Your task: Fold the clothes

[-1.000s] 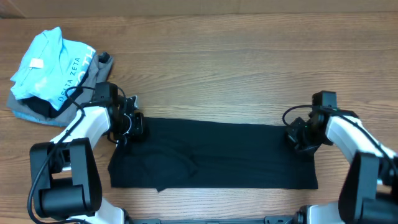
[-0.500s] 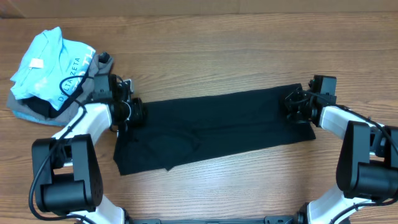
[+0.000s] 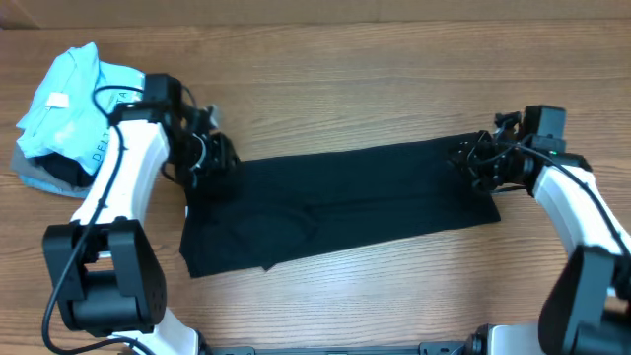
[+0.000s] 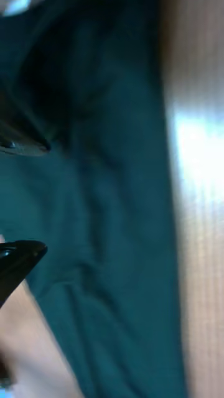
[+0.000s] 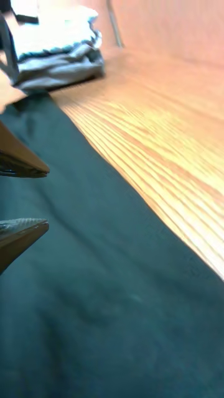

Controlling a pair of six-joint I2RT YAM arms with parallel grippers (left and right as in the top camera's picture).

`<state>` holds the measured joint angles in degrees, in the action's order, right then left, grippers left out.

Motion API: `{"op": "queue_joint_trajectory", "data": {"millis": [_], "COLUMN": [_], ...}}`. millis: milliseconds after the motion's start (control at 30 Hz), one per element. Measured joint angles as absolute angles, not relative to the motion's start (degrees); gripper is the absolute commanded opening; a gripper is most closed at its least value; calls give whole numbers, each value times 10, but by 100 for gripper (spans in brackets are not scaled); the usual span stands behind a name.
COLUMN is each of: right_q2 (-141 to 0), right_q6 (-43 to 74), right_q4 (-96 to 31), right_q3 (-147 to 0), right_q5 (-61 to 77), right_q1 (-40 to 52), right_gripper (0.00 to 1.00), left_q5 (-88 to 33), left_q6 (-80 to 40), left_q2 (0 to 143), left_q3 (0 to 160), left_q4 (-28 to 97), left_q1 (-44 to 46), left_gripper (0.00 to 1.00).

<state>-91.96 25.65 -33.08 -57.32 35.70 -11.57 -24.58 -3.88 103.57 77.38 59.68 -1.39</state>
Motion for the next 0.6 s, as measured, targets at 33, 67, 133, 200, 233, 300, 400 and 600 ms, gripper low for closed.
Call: {"op": "queue_joint_trajectory", "data": {"millis": [33,67,133,200,233,300,400,600], "right_q2": [-913,-908,-907,-908,-908,-908,-908,-908], "right_q6": [254,252,249,246,245,244,243,241], "right_q4": [-342,-355,-382,-407,-417,-434,-451,-456], "right_q3": [-574,-574,-574,-574,-574,-574,-574,-574], "right_q5": [359,361,361,354,348,327,293,257], "right_q1": [-116,-116,-116,-116,-116,-116,-116,-116], "right_gripper": [26,26,26,26,26,26,27,27], "left_q5": [-247,-247,-237,-207,-187,-146,-98,-79], "left_q6": [-37,-33,-28,-32,-40,-53,-76,-100], "left_q2": [1036,1036,1036,1036,1036,1036,1036,1021], "left_q3": [765,754,722,690,671,636,592,577], "left_q4": [597,592,571,542,526,495,459,444], "left_q1": [-3,8,36,61,73,90,94,94], "left_gripper": [29,28,27,23,22,20,20,28]}}
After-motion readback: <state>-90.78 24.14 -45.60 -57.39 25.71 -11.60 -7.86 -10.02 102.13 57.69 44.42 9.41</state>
